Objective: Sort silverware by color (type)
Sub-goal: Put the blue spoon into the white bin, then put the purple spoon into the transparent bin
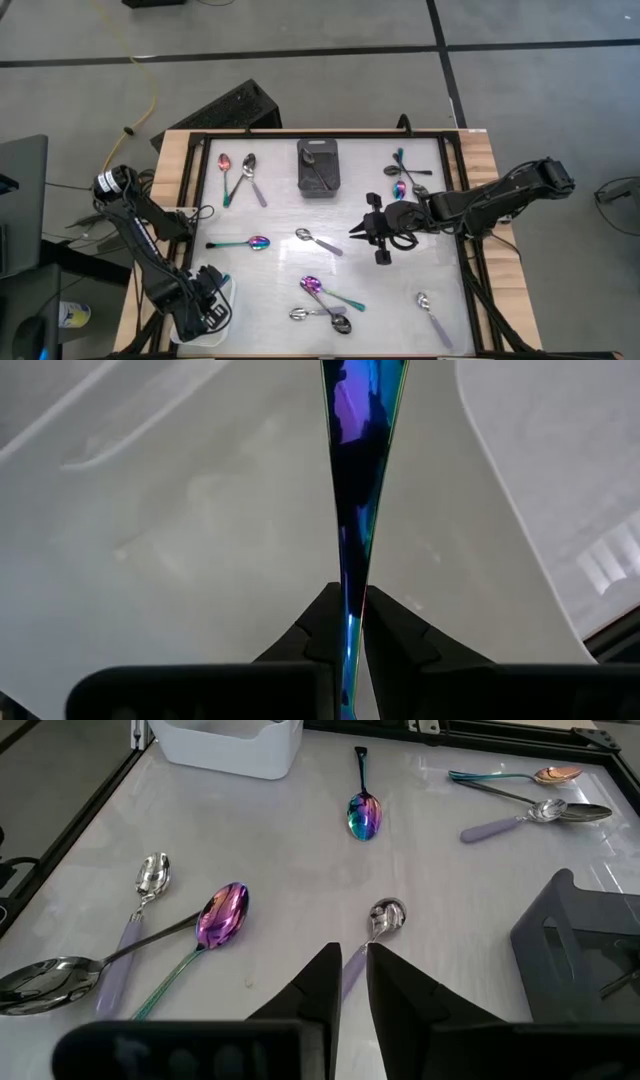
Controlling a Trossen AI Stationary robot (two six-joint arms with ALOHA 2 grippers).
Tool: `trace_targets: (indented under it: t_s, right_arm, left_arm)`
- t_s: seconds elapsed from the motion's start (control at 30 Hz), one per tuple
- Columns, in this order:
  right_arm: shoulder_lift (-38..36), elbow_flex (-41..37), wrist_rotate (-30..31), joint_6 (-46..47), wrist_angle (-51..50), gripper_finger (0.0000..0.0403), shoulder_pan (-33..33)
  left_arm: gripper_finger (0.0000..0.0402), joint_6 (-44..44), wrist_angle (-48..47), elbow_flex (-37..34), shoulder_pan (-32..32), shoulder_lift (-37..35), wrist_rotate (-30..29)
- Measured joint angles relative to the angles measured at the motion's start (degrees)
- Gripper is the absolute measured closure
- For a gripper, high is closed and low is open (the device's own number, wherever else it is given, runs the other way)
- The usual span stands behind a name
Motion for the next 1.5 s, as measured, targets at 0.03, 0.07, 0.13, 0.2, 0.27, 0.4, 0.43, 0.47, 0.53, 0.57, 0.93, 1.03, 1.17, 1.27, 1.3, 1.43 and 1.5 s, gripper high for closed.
trace_targets:
  t_s: [0.03,0.07,0.13,0.2,0.27,0.4,0.43,0.47,0.53,0.57,0.93,1.03,1.17,1.27,1.3,1.43,1.5]
  right_arm:
    - [0.0,0.0,0.0,0.0,-0.1,0.0326,0.0]
    - [0.0,0.0,0.0,0.0,-0.1,0.0326,0.0]
    - [0.0,0.0,0.0,0.0,-0.2,0.0326,0.0]
    - [0.0,0.0,0.0,0.0,-0.2,0.0326,0.0]
    - [0.0,0.0,0.0,0.0,-0.2,0.0326,0.0]
    - [0.0,0.0,0.0,0.0,-0.2,0.0326,0.0]
    - [0.0,0.0,0.0,-0.1,-0.3,0.0326,0.0]
    - [0.0,0.0,0.0,-0.1,-0.4,0.0326,0.0]
    - [0.0,0.0,0.0,-0.1,-0.8,0.0326,0.0]
    - [0.0,0.0,0.0,-0.1,-1.2,0.0326,0.0]
    - [0.0,0.0,0.0,0.0,-2.1,0.0326,0.0]
    - [0.0,0.0,0.0,0.0,-2.1,0.0326,0.0]
    - [0.0,0.0,0.0,0.0,-2.1,0.0326,0.0]
    - [0.0,0.0,0.0,0.0,-2.1,0.0326,0.0]
    - [0.0,0.0,0.0,0.0,-2.1,0.0326,0.0]
    - [0.0,0.0,0.0,0.0,-2.1,0.0326,0.0]
    - [0.0,0.0,0.0,0.0,-2.1,0.0326,0.0]
  left_arm:
    - [0.0386,0.0,0.0,0.0,0.0,0.0,0.2]
    - [0.0386,-0.1,0.0,0.0,0.0,0.0,0.4]
    - [0.0386,-0.6,0.0,0.0,0.0,0.0,1.2]
    - [0.0386,-0.8,0.0,0.0,0.0,0.0,1.3]
    - [0.0386,-0.8,0.0,0.0,0.0,0.0,1.3]
    - [0.0384,-0.9,0.6,-0.6,0.0,0.0,0.5]
    - [0.0382,-1.0,0.9,-0.9,0.0,0.0,0.4]
    - [0.0379,-1.0,1.0,-1.3,0.0,0.0,0.4]
    - [0.0371,-1.1,1.3,-1.8,0.1,0.0,1.4]
    - [0.0366,-1.1,1.3,-1.8,0.1,0.0,2.1]
    - [0.0303,-0.8,2.9,-1.8,0.1,0.0,4.7]
    - [0.0288,-1.0,2.9,-1.8,0.1,0.0,6.8]
    - [0.0270,-1.3,2.9,-1.8,0.1,-0.1,7.3]
    - [0.0258,0.2,2.9,-1.8,0.5,-0.1,7.3]
    - [0.0254,0.7,2.9,-1.8,0.7,-0.1,7.6]
    - [0.0242,3.8,2.5,-1.5,2.0,-1.5,7.3]
    - [0.0236,4.8,2.0,-0.9,2.6,-2.7,5.5]
